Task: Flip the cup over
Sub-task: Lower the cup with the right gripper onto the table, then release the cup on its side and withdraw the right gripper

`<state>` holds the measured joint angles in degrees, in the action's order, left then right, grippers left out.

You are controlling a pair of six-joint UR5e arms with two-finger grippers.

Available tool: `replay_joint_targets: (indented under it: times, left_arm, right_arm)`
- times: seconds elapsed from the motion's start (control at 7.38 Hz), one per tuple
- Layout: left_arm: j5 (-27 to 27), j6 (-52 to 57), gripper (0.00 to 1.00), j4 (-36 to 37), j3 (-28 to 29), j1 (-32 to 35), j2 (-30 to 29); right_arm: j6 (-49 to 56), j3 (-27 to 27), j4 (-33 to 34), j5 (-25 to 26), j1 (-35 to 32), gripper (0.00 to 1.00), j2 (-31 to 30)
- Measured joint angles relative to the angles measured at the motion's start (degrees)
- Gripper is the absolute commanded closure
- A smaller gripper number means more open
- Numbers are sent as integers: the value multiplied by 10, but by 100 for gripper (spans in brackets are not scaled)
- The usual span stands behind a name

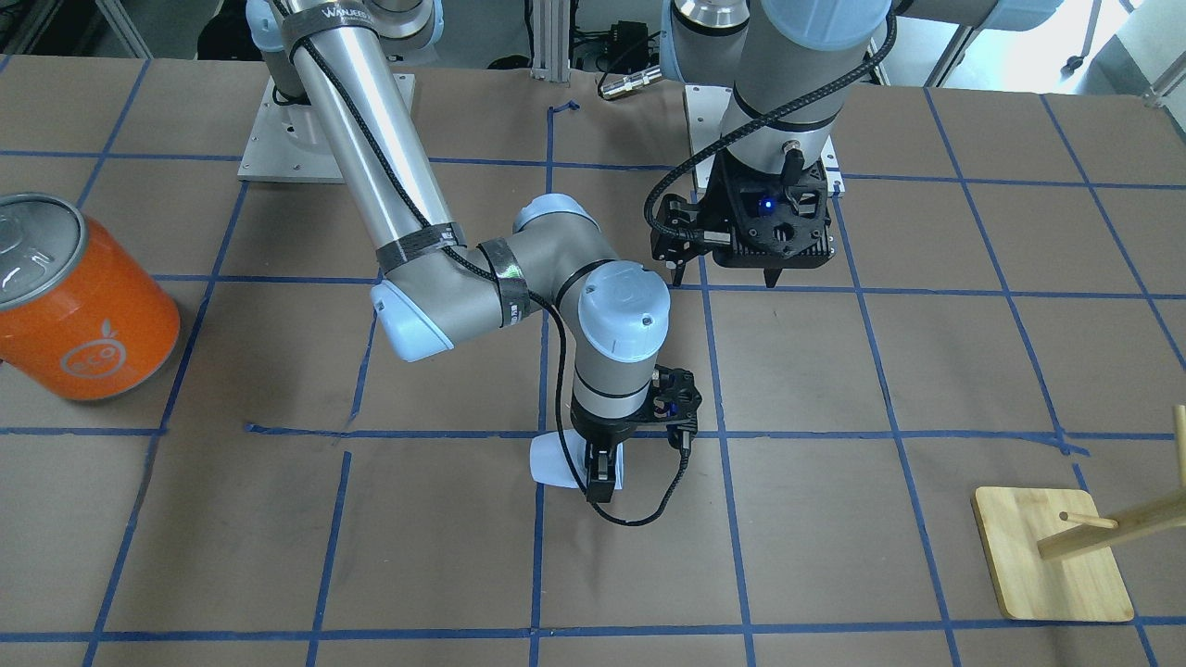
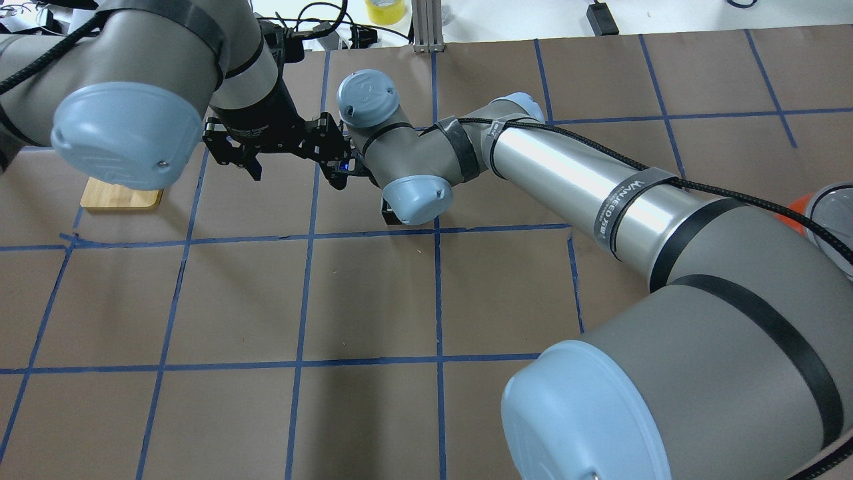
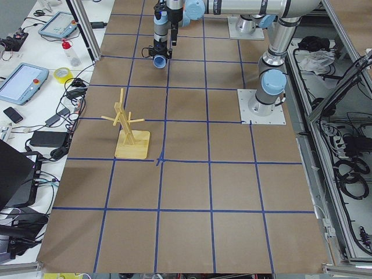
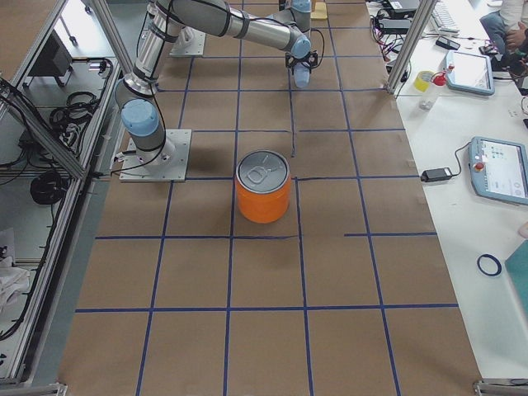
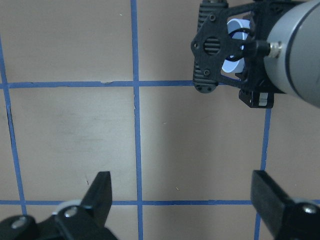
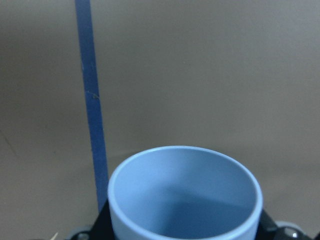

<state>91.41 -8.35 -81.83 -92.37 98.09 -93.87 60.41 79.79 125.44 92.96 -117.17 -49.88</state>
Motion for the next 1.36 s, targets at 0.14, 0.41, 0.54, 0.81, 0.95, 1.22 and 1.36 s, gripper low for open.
replay_joint_targets:
  times: [0.14, 0.41, 0.54, 0.81, 0.95, 1.22, 1.36]
  left_arm:
    - [0, 0, 0, 0, 0, 0, 0]
    - [0, 0, 0, 0, 0, 0, 0]
    - [0, 0, 0, 0, 0, 0, 0]
    - [0, 0, 0, 0, 0, 0, 0]
    - [0, 0, 0, 0, 0, 0, 0]
    - [0, 0, 0, 0, 0, 0, 0]
    - [0, 0, 0, 0, 0, 0, 0]
  right_arm:
    - [0, 0, 2, -34, 1, 4, 3]
    - [-3, 0, 9, -87, 3, 0, 5]
    - [-5, 0, 10, -93, 3, 0, 5]
    - [-6, 0, 11, -91, 5, 0, 5]
    - [-6, 0, 11, -88, 7, 0, 3]
    - [-6, -1, 5, -88, 23, 0, -9]
    - [-8, -1, -2, -88, 31, 0, -18]
